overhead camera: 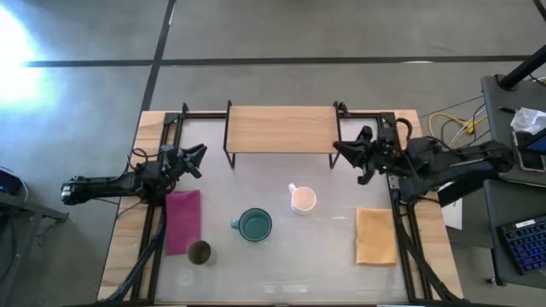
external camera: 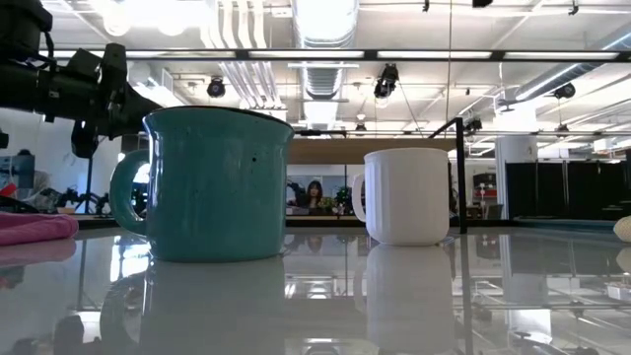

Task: Stack small to large cups/mugs on shelf
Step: Put the white mug on the shelf

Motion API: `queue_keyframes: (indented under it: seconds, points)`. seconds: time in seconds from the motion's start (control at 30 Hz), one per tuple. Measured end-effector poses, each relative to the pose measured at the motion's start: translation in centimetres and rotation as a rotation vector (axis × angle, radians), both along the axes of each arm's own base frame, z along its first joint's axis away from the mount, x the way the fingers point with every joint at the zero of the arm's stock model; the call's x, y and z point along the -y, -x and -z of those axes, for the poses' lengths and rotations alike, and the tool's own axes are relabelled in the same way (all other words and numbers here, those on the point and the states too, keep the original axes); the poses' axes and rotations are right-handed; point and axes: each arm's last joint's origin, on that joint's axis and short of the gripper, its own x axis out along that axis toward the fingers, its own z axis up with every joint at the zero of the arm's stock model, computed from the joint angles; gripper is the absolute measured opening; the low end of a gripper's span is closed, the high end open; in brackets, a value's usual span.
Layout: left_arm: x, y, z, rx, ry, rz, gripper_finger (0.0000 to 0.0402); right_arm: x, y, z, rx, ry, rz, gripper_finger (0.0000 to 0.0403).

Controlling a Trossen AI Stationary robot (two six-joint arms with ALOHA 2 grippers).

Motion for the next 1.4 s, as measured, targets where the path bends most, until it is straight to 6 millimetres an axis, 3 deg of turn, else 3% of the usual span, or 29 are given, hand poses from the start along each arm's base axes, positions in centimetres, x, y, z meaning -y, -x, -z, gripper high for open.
queue_keyframes:
  seconds: [0.13, 0.27, 0.53, 0.8, 1.0, 1.23, 1.4]
  points:
    - [0.0, 0.0, 0.0, 0.0, 0.0, 0.0, 0.0091, 0.9, -1.3, 1.4, -0.093, -0.038, 0.054, 0.0013]
    - [0.0, 0.0, 0.0, 0.0, 0.0, 0.0, 0.0091, 2.1, -3.0, 2.7, -0.188, -0.139, 0.111, 0.0049]
    - [0.0, 0.0, 0.0, 0.0, 0.0, 0.0, 0.0091, 4.0, -6.0, 0.9, -0.67, -0.271, 0.18, 0.0152]
    - [0.0, 0.0, 0.0, 0.0, 0.0, 0.0, 0.0091, 2.7, -9.5, -0.3, -1.057, -0.445, 0.149, 0.017]
    - [0.0, 0.0, 0.0, 0.001, 0.0, 0.0, 0.0091, 0.5, -10.2, 1.1, -1.332, -0.55, 0.176, 0.0165]
    - [0.0, 0.0, 0.0, 0.0, 0.0, 0.0, 0.0091, -1.6, -11.3, 3.2, -1.295, -0.671, 0.181, 0.0164]
    - [0.0, 0.0, 0.0, 0.0, 0.0, 0.0, 0.0091, -1.9, -11.9, 5.4, -1.262, -0.736, 0.203, 0.0164]
